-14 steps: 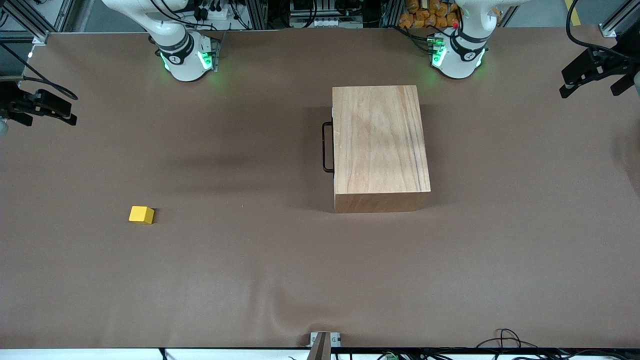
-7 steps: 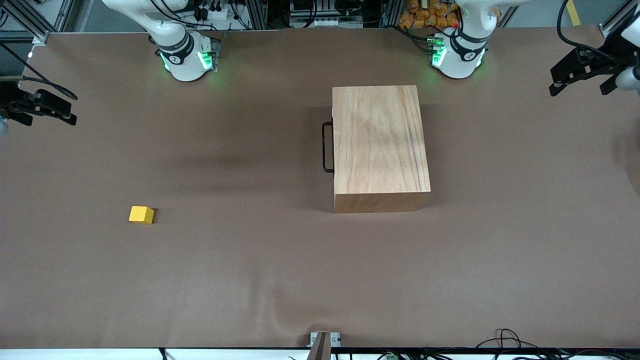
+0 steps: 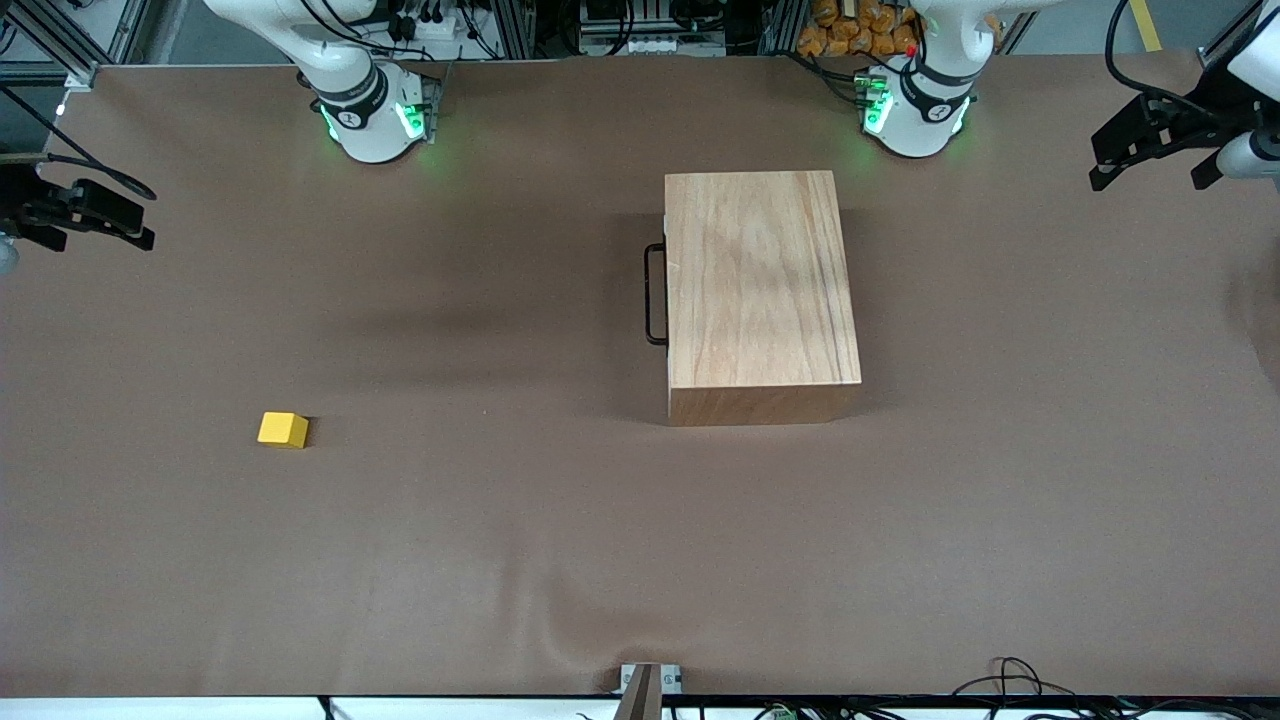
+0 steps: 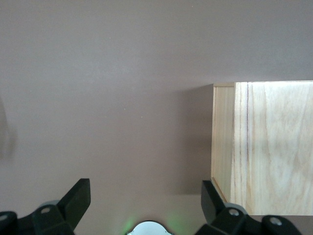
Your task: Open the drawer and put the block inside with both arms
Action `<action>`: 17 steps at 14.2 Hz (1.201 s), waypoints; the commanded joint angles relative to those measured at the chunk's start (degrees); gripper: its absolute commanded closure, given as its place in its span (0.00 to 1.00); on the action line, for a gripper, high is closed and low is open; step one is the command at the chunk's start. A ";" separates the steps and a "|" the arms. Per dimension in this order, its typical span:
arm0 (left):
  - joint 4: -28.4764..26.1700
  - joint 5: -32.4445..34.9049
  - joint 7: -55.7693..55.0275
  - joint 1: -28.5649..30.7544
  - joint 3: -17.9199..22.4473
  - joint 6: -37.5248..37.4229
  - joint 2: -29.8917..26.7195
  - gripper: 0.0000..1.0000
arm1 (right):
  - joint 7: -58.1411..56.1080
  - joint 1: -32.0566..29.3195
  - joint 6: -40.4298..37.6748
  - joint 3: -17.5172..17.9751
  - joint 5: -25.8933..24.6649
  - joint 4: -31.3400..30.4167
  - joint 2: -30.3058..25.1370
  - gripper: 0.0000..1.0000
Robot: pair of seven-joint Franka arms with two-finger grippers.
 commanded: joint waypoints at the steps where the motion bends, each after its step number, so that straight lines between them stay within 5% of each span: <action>1: 4.18 0.05 -1.23 -0.96 -0.95 -1.06 2.75 0.00 | -0.14 -0.90 -0.22 0.39 0.63 -0.73 -0.20 0.00; 6: 11.74 0.05 -1.94 -3.15 -4.90 -1.59 11.63 0.00 | -0.14 -0.90 -0.75 0.39 0.63 -0.73 -0.29 0.00; 12: 20.26 0.66 -11.42 -13.34 -4.38 -1.50 21.65 0.00 | -0.23 -1.07 -0.75 0.39 0.54 -0.73 -0.29 0.00; 17: 28.52 2.51 -20.21 -28.87 1.74 -1.24 30.35 0.00 | -0.23 -1.51 -0.40 0.39 0.54 -0.82 -0.20 0.00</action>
